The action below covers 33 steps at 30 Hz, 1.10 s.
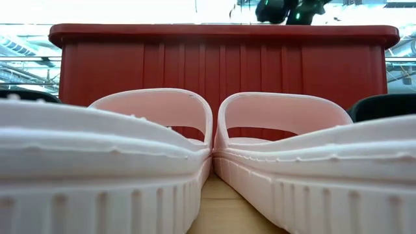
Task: Pick and place slides into bin
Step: Put the black slide into the red bin
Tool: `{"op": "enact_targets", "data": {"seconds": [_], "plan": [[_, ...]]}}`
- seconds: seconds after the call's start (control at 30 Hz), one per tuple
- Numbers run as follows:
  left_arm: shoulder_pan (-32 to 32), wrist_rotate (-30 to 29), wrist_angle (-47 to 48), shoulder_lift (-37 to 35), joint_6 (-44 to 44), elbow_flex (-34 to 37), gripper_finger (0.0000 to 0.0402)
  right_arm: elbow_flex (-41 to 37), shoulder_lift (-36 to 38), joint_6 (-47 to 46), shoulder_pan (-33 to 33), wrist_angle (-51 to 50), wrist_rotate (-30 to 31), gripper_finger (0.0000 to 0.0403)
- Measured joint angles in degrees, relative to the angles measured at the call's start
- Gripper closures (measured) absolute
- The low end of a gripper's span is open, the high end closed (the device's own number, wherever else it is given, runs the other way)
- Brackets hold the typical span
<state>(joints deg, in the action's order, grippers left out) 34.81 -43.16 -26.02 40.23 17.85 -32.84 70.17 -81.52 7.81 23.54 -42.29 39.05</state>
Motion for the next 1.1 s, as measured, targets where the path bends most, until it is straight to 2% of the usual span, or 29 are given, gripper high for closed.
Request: {"op": "enact_targets", "data": {"seconds": [0.17, 0.27, 0.7, 1.0, 1.1], "plan": [[-1.3, -1.0, 0.2, 0.0, 0.6, 0.0, 0.0199, 0.0, -4.6, -3.8, 1.9, -3.8, -0.1, 0.0399], [-2.6, -1.0, 0.1, 0.0, 2.2, 0.0, 0.0199, -0.9, -5.9, -4.3, 2.3, -2.8, -0.1, 0.0399], [-8.3, -2.1, 0.6, 0.0, 4.3, 0.0, 0.0199, -14.4, -6.4, 2.4, 4.4, 16.7, -0.1, 0.0399], [-8.7, -2.1, 1.0, 0.0, 4.1, 0.0, 0.0199, -18.5, -6.1, 6.7, 8.6, 23.6, 1.7, 0.0399], [-8.7, -2.0, 0.9, 0.0, 4.2, 0.0, 0.0199, -18.7, -6.2, 8.0, 9.0, 24.0, 0.0, 0.0399]]}}
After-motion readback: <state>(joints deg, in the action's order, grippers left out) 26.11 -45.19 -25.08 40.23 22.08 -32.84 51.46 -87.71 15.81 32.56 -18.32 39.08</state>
